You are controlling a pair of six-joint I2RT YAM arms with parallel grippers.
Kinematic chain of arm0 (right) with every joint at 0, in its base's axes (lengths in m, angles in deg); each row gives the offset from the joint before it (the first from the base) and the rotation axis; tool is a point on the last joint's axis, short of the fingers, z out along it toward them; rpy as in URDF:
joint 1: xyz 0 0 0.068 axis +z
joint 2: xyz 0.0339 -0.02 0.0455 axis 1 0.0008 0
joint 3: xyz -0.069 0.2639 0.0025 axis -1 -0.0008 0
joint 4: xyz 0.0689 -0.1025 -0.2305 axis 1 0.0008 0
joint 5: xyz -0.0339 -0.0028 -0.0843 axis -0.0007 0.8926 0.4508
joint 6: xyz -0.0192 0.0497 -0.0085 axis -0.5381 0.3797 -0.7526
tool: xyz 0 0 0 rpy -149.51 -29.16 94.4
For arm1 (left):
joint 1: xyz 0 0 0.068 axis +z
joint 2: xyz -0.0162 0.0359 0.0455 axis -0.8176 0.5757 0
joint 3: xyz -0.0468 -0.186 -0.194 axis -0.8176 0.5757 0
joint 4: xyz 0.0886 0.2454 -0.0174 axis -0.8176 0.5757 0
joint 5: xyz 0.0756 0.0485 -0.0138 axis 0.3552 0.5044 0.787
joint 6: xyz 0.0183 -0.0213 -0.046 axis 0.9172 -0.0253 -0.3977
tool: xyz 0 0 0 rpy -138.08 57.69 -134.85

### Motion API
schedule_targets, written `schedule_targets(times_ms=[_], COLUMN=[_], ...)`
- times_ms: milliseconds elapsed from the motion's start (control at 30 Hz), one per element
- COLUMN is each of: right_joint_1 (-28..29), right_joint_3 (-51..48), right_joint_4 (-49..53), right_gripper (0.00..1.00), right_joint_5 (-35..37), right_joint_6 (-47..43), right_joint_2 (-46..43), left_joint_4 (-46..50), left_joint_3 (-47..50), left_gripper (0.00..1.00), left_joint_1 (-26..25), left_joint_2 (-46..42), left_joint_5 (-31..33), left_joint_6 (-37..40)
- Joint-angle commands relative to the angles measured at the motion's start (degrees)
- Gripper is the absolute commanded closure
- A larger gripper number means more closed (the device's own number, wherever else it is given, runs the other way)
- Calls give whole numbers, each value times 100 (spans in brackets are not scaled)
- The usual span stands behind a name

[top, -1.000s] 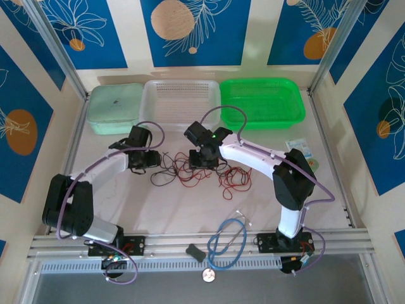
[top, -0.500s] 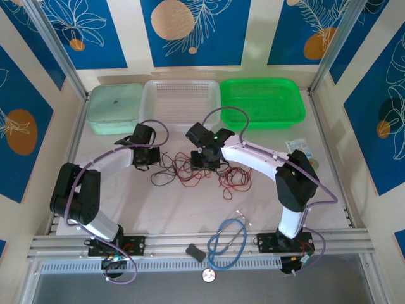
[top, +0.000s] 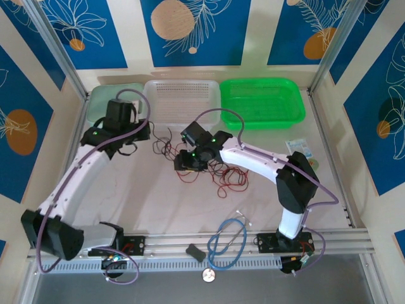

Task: Untangle the cables
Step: Untie the cable from multiple cables.

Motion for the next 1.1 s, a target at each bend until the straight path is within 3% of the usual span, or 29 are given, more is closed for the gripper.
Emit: schedule_targets(times_ms=[0, 267, 400, 500, 633, 800, 900, 967, 1067], right_joint_1=[97, 47, -27, -89, -93, -65, -84, -89, -98], right_joint_3=[480, -268, -42, 117, -271, -505, -401, -307, -321], right_joint_4=[-427, -2960, -2613, -2389, -3281, -3916, -3960, -3848, -3686], right_gripper=[53, 50, 39, 36, 36, 39, 48, 71, 90], right_joint_5=[-361, -389, -24, -150, -198, 598, 844, 940, 1061], right_joint_6=[139, 1425, 1774, 2148, 3079, 3672, 3798, 3842, 3809], right_joint_2=[409, 206, 210, 414, 620, 842, 1020, 1134, 1143], left_joint_4=[821, 716, 666, 682, 686, 743, 821, 897, 993], left_joint_3=[-154, 119, 152, 112, 91, 127, 105, 59, -41], left_gripper=[100, 100, 100, 100, 100, 100, 100, 100, 100], left_joint_1=[-31, -30, -35, -44, -61, -120, -134, -138, -136], left_joint_2=[-155, -305, -339, -373, -458, -650, -751, -800, -877], left_joint_5=[-153, -256, -280, -304, -366, -471, -485, -478, -388], left_joint_6=[155, 36, -14, -46, -134, -245, -259, -258, -225])
